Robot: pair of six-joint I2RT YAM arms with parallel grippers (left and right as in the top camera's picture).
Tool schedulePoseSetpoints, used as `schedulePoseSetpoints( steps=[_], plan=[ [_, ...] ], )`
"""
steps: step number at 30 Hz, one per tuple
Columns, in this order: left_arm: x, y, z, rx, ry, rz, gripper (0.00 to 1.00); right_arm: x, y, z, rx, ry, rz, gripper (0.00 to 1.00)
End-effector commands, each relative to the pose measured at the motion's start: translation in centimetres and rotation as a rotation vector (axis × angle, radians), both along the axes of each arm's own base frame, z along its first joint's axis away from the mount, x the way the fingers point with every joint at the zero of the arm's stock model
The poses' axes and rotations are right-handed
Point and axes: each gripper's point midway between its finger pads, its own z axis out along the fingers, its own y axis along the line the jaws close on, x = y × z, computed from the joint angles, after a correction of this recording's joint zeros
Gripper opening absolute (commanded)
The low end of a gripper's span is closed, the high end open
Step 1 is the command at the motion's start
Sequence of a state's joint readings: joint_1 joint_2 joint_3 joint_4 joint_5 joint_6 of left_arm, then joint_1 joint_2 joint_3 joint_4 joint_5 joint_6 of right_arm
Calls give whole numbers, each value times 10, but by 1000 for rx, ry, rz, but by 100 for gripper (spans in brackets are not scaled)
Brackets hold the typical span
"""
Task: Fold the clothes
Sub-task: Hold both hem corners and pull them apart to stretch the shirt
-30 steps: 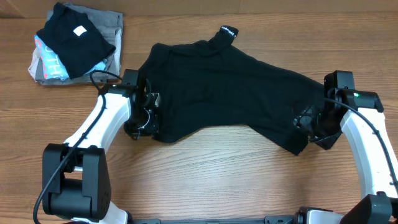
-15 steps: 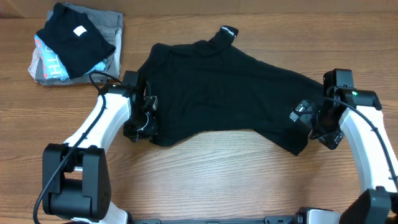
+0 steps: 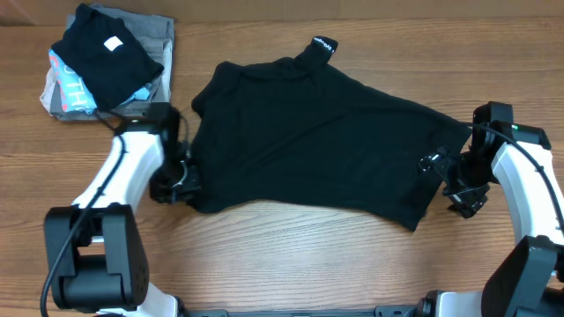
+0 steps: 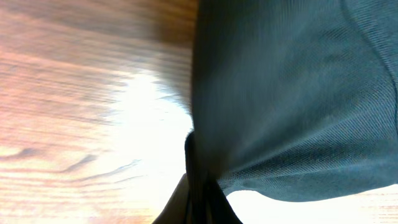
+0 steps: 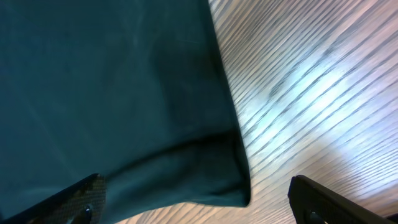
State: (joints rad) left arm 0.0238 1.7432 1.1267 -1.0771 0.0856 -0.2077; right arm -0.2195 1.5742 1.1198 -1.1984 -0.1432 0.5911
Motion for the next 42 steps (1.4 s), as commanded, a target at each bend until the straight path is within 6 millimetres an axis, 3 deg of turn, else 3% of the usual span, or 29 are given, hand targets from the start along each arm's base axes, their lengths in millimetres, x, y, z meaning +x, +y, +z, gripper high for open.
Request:
schedulePoseSetpoints(
  steps=[1, 8, 12, 18, 22, 30, 42],
  plan=[
    [2, 10, 8, 5, -14, 26, 4, -4, 24, -2, 76, 10, 30, 97],
    [0, 9, 8, 3, -7, 26, 4, -27, 55, -21, 133, 78, 94, 91],
    [1, 8, 8, -5, -11, 27, 4, -40, 56, -23, 135, 106, 65, 90],
    [2, 7, 8, -9, -12, 27, 4, -56, 54, -7, 100, 28, 37, 90],
    [2, 5, 8, -19, -13, 29, 4, -69, 50, -17, 66, -5, 28, 91],
    [1, 5, 8, -19, -9, 29, 4, -72, 59, -54, 116, -35, 21, 78],
    [2, 5, 8, -19, -11, 29, 4, -64, 47, -58, 47, -65, 1, 54]
  ],
)
